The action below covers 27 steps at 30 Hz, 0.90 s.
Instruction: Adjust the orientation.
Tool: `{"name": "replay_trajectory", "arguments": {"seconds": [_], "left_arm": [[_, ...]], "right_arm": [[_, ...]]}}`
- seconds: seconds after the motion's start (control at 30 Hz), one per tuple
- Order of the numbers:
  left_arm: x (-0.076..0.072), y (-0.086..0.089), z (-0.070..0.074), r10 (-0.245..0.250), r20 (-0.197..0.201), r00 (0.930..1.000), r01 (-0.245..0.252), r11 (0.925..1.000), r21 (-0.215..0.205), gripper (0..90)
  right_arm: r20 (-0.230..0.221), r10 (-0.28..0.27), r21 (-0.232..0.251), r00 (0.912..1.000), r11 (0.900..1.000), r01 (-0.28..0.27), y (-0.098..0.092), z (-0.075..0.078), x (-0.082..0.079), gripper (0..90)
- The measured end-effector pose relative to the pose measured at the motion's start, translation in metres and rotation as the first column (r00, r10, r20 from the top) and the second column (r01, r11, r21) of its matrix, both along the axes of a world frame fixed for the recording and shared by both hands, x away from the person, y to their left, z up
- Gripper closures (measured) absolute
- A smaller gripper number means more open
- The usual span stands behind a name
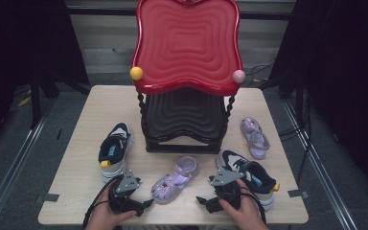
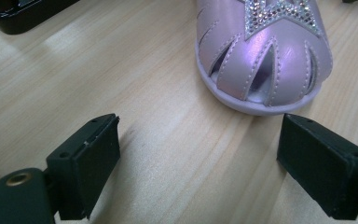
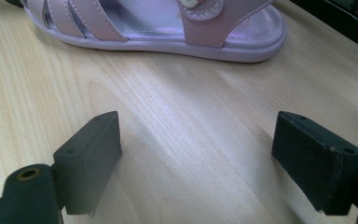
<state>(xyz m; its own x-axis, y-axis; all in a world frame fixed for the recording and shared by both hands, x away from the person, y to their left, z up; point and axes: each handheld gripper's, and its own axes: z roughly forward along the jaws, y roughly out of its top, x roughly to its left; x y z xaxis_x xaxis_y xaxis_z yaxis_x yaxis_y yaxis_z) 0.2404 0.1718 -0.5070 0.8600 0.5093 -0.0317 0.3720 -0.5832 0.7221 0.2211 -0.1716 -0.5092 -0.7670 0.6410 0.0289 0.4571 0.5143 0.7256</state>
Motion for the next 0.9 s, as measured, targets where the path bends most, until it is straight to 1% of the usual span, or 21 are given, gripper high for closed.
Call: {"name": "replay_trajectory", "arguments": {"seconds": [0.1, 0.13, 0.2, 0.37, 0.4, 0.47, 0.5, 0.53, 0.57, 0.6, 0.63, 0.67, 0.7, 0.73, 0.77, 0.83, 0.87, 0.9], "left_arm": [[0.001, -0.001, 0.000, -0.002, -0.003, 1.0000, 0.002, 1.0000, 0.002, 10.3], [0.001, -0.001, 0.000, -0.002, 0.001, 1.0000, 0.002, 1.0000, 0.007, 9.6], [0.002, -0.002, 0.000, 0.000, -0.001, 1.0000, 0.000, 1.0000, 0.009, 8.7], [0.001, -0.002, 0.000, 0.005, -0.006, 1.0000, -0.005, 1.0000, 0.007, 8.7], [0.001, -0.002, 0.000, 0.005, -0.005, 1.0000, -0.005, 1.0000, 0.004, 8.9], [0.000, -0.003, 0.003, 0.004, -0.011, 0.9999, -0.004, 0.9997, 0.024, 10.5], [0.000, -0.003, 0.003, 0.004, -0.011, 0.9999, -0.004, 0.9997, 0.024, 14.8], [-0.001, -0.005, 0.009, 0.004, -0.034, 0.9994, -0.002, 0.9993, 0.038, 17.6], [-0.001, -0.005, 0.009, 0.004, -0.034, 0.9994, -0.002, 0.9993, 0.038, 17.1], [-0.004, -0.007, 0.017, 0.009, -0.063, 0.9980, -0.008, 0.9998, 0.020, 17.1], [-0.004, -0.007, 0.017, 0.009, -0.063, 0.9980, -0.008, 0.9998, 0.020, 17.3], [-0.008, -0.010, 0.024, 0.014, -0.095, 0.9954, -0.015, 0.9999, -0.004, 18.3], [-0.008, -0.010, 0.024, 0.014, -0.095, 0.9954, -0.015, 0.9999, -0.004, 19.5], [-0.012, -0.015, 0.030, 0.015, -0.112, 0.9936, -0.017, 0.9998, -0.011, 21.4], [-0.012, -0.015, 0.030, 0.015, -0.112, 0.9936, -0.017, 0.9998, -0.011, 22.9], [-0.012, -0.024, 0.029, 0.015, -0.129, 0.9915, -0.018, 0.9996, -0.021, 23.3], [-0.012, -0.027, 0.029, 0.018, -0.128, 0.9916, -0.020, 0.9997, -0.011, 23.2], [-0.012, -0.029, 0.028, 0.012, -0.132, 0.9912, -0.015, 0.9997, -0.017, 23.1]], "right_arm": [[0.001, 0.002, 0.004, 1.0000, 1.000, -0.002, 0.000, 0.000, 0.000, 15.1], [0.008, 0.002, -0.004, 1.0000, 1.000, -0.002, -0.001, 0.000, -0.001, 15.1], [0.004, 0.005, 0.000, 1.0000, 1.000, -0.005, -0.002, 0.000, -0.001, 15.1], [0.001, 0.005, 0.001, 1.0000, 1.000, -0.005, -0.002, 0.000, -0.002, 15.1], [0.001, 0.005, 0.001, 1.0000, 1.000, -0.005, -0.002, 0.000, -0.002, 15.1], [0.001, 0.005, 0.001, 1.0000, 1.000, -0.005, -0.002, 0.000, -0.002, 15.1], [0.001, 0.005, 0.001, 1.0000, 1.000, -0.005, -0.002, 0.000, -0.002, 15.1], [0.002, 0.006, 0.002, 1.0000, 1.000, -0.006, -0.003, 0.000, -0.002, 15.1], [0.002, 0.006, 0.002, 1.0000, 1.000, -0.006, -0.003, 0.000, -0.002, 15.1], [0.002, 0.005, 0.000, 1.0000, 1.000, -0.005, -0.003, 0.000, -0.002, 15.1], [0.002, 0.005, 0.000, 1.0000, 1.000, -0.005, -0.003, 0.000, -0.002, 15.1], [0.002, 0.005, 0.000, 1.0000, 1.000, -0.005, -0.003, 0.000, -0.002, 15.1], [0.002, 0.005, 0.000, 1.0000, 1.000, -0.005, -0.003, 0.000, -0.002, 15.1], [0.002, 0.006, 0.000, 1.0000, 1.000, -0.006, -0.003, 0.000, -0.002, 15.1], [0.002, 0.006, 0.000, 1.0000, 1.000, -0.006, -0.003, 0.000, -0.002, 15.1], [0.002, 0.006, 0.000, 1.0000, 1.000, -0.006, -0.003, 0.000, -0.002, 15.1], [0.002, 0.006, 0.000, 1.0000, 1.000, -0.006, -0.003, 0.000, -0.002, 15.0], [0.002, 0.006, 0.000, 1.0000, 1.000, -0.006, -0.003, 0.000, -0.002, 14.9]]}}
